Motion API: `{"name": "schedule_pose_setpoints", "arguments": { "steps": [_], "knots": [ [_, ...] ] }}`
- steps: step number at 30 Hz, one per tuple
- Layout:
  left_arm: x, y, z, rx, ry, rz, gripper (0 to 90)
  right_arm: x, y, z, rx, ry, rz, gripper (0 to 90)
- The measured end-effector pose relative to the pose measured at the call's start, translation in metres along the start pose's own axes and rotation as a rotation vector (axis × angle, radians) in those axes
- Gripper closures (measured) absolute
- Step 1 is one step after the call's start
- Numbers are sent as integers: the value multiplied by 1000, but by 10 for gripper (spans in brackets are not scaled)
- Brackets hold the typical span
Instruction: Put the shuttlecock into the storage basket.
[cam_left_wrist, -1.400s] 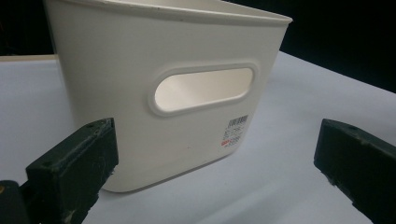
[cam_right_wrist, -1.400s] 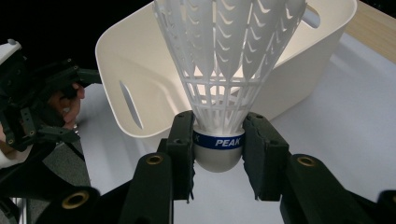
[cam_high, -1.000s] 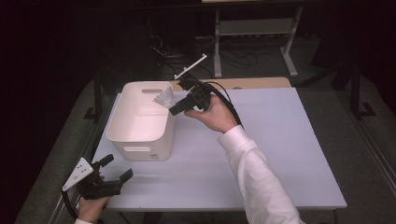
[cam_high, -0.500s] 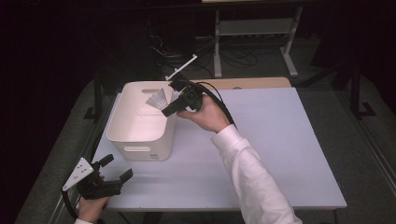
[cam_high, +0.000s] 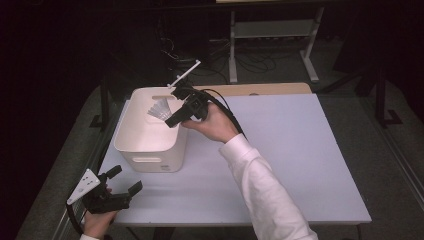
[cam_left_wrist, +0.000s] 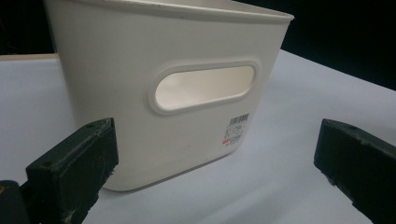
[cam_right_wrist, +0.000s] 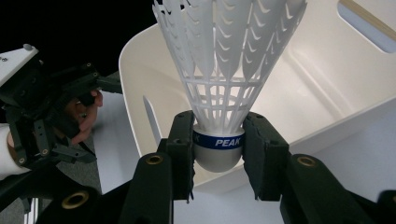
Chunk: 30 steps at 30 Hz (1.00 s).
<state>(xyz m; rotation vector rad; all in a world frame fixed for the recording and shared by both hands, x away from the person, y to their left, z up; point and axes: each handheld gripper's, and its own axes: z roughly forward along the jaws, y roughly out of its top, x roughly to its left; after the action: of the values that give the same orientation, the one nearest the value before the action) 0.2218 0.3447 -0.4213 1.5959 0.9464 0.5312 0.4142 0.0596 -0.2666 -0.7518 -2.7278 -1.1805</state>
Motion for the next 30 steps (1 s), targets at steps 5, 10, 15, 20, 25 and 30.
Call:
{"name": "schedule_pose_setpoints", "arguments": {
  "steps": [5,10,15,20,25,30],
  "knots": [
    [0,0,0,-1,1,-1,0,3,3,7,11,13,2,640],
    [-1,0,0,-5,-3,-4,0,6,5,14,23,16,-7,640],
    [0,0,-1,7,1,2,0,7,8,20,29,27,-4,640],
    [-1,0,-1,4,1,-3,0,5,8,27,39,28,-5,640],
    [0,0,0,0,-2,-2,0,3,9,33,47,33,0,638],
    [0,0,0,-1,-4,-3,0,1,10,36,39,29,-1,438]
  ]
}}
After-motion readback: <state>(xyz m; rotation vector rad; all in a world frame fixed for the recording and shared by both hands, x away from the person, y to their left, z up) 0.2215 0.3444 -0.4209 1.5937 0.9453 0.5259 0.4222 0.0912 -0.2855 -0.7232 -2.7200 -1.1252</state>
